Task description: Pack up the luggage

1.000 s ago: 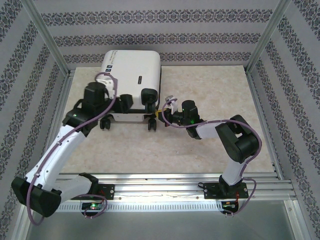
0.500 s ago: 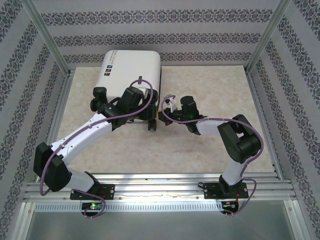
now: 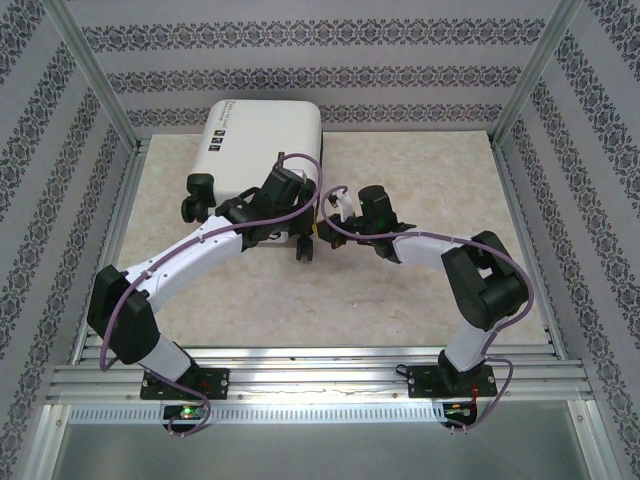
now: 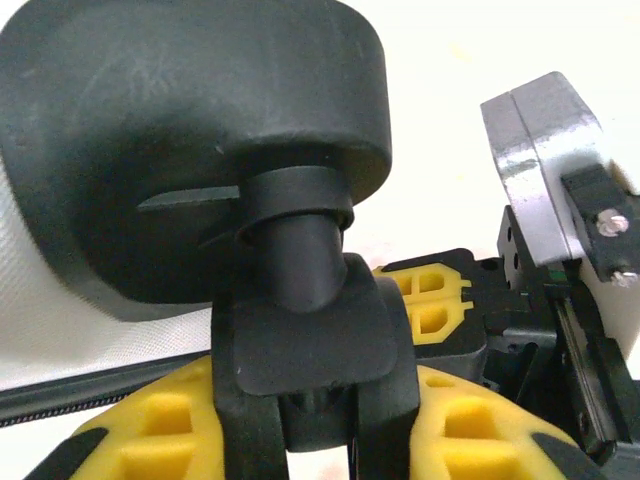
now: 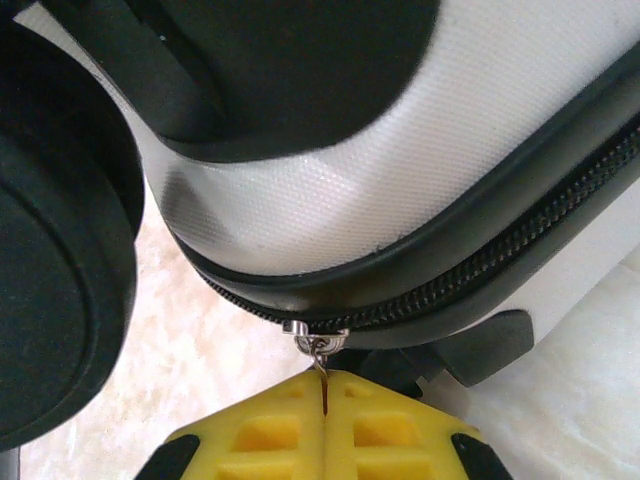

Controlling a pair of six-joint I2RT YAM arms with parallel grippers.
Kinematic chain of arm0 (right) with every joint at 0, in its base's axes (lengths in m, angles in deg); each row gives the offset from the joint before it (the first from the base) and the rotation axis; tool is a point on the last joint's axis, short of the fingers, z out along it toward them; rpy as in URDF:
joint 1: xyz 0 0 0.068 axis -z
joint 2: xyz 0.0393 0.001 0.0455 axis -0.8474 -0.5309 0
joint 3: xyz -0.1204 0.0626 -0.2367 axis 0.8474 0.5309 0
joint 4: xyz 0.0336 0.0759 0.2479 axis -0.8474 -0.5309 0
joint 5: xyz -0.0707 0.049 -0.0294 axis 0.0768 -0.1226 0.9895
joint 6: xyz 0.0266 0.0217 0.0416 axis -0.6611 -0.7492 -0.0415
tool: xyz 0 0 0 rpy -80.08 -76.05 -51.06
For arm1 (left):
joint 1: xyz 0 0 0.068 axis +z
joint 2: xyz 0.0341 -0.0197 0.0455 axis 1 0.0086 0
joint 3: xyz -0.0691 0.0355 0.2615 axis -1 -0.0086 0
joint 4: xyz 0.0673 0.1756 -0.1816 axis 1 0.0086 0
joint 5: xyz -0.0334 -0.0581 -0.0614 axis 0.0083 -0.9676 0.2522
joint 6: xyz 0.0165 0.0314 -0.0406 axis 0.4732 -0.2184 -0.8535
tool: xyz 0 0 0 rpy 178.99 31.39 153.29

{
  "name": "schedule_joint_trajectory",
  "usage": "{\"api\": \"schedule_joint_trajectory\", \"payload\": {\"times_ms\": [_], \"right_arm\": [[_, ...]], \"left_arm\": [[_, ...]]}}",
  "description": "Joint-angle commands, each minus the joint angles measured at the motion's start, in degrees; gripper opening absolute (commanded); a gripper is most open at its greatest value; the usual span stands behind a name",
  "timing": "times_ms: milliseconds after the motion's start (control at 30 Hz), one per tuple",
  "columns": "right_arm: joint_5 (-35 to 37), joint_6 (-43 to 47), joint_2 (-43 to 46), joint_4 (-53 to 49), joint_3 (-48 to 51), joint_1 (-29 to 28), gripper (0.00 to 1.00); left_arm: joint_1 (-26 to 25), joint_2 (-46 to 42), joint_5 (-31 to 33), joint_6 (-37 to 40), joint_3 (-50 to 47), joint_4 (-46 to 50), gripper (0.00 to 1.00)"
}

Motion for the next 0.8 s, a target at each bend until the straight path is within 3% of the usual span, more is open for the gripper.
{"api": "schedule_joint_trajectory", "payload": {"times_ms": [0, 233, 433, 767], "right_arm": [[1.73, 0.14, 2.39, -6.77, -1.51, 0.52, 0.00], [7.94, -0.65, 4.21, -12.44, -3.86, 1.53, 0.00], [14.28, 0.95, 3.62, -19.23, -7.72, 1.58, 0.00], [17.80, 2.39, -0.17, -23.10, -13.15, 1.83, 0.00]], "left_arm": [[-0.14, 1.54, 3.63, 2.24, 1.19, 0.93, 0.14], [-0.56, 0.80, 4.59, 3.82, 0.48, 3.01, 0.03], [-1.63, -0.54, 5.06, 4.59, -0.70, 3.65, 0.01], [-2.25, -2.64, 1.75, 7.37, -2.31, 2.20, 0.00]]}}
